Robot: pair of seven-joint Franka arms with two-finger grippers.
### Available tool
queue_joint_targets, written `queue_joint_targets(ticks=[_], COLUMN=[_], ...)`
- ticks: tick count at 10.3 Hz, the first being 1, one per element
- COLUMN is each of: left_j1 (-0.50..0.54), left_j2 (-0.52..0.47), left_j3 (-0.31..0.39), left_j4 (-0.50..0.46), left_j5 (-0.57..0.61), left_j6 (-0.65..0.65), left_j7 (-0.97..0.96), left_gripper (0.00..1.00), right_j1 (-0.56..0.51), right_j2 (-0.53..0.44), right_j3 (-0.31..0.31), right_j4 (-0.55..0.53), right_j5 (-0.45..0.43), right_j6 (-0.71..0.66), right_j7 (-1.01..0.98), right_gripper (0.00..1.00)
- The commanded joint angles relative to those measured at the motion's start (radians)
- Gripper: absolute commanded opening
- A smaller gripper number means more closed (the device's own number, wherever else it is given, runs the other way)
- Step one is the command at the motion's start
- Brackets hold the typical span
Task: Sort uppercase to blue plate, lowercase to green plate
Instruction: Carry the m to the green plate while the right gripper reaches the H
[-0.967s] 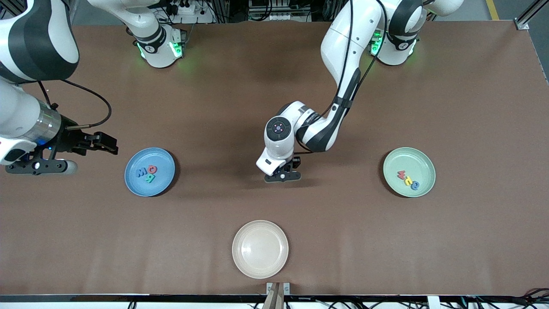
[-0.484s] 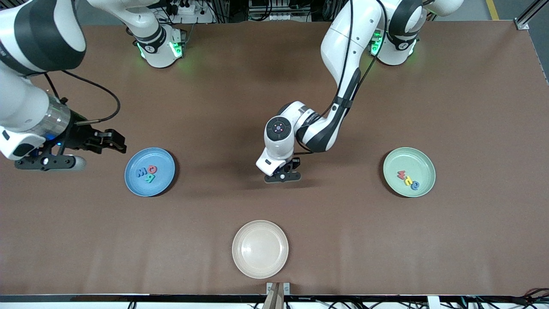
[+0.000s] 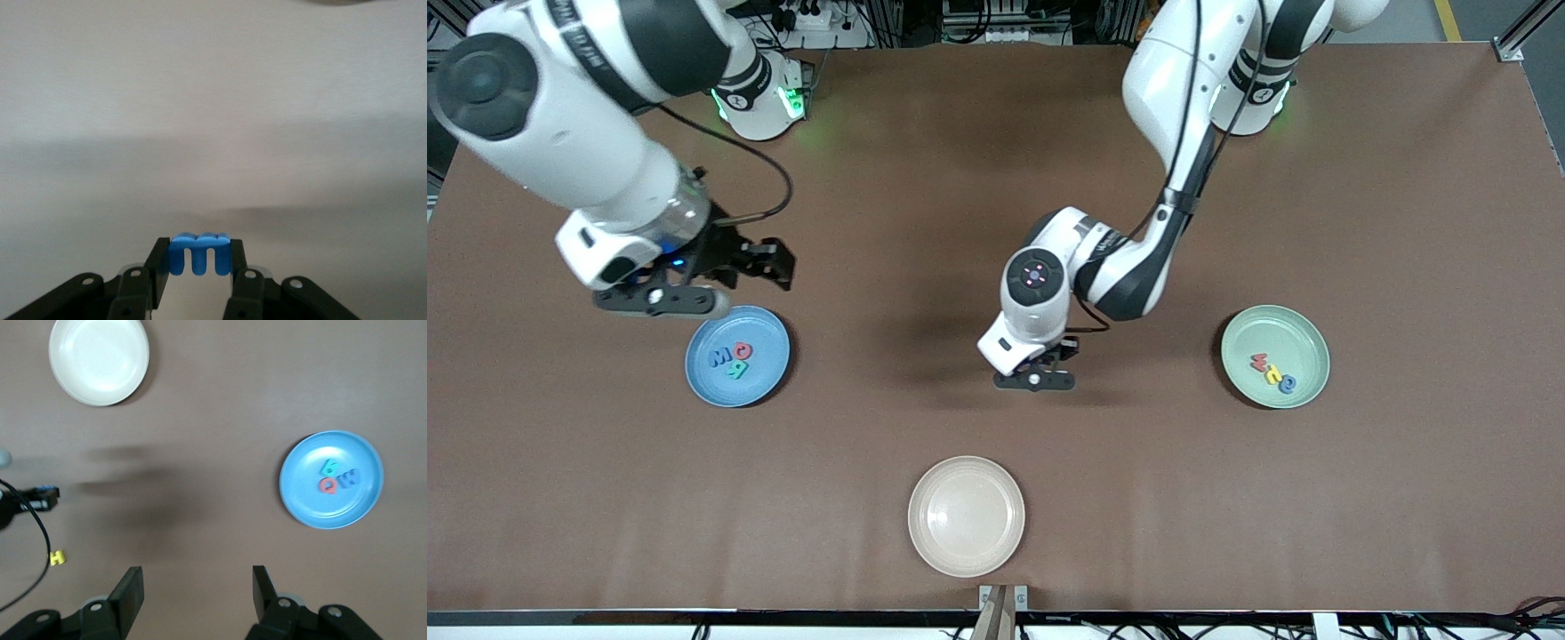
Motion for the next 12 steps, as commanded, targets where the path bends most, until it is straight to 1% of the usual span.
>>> queue_joint_targets(ticks=[1, 2, 4, 6, 7, 8, 9, 10, 12], left_j1=[0.071, 0.118, 0.229, 0.324, 0.367, 0.411, 0.445, 0.473, 0.502], left_j2=[-0.104, -0.164, -0.273, -0.343, -0.365, -0.371, -0.385, -0.397, -0.388], left_j3=[0.002, 0.000, 0.000, 0.000, -0.001, -0.003, -0.005, -0.006, -0.006], left_j4=[-0.120, -0.189, -0.323, -0.412, -0.439, -0.458, -0.517, -0.583, -0.627], left_j5=[-0.002, 0.038, 0.060, 0.086, 0.104, 0.104, 0.103, 0.103, 0.104], left_j6=[-0.054, -0.054, -0.048, -0.038, -0.035, -0.031, 0.024, 0.104, 0.181], left_j7=[0.167, 0.256, 0.463, 0.612, 0.686, 0.752, 0.795, 0.826, 0.849], left_gripper=[0.00, 0.00, 0.00, 0.00, 0.00, 0.00, 0.00, 0.00, 0.00], right_j1=[0.107, 0.161, 0.253, 0.354, 0.390, 0.434, 0.468, 0.500, 0.560], right_j2=[0.039, 0.068, 0.123, 0.206, 0.256, 0.312, 0.371, 0.428, 0.562], right_j3=[-0.005, -0.005, -0.004, -0.007, -0.007, -0.010, -0.011, -0.011, -0.017], right_j4=[0.009, 0.003, 0.002, 0.002, 0.004, 0.006, 0.012, 0.030, 0.117], right_j5=[0.009, 0.009, 0.002, -0.009, -0.015, -0.040, -0.078, -0.118, -0.162], right_j6=[0.046, 0.093, 0.154, 0.246, 0.323, 0.396, 0.452, 0.490, 0.508], right_j7=[0.126, 0.147, 0.235, 0.324, 0.390, 0.462, 0.528, 0.572, 0.601], right_gripper=[0.79, 0.83, 0.83, 0.85, 0.85, 0.85, 0.86, 0.86, 0.86])
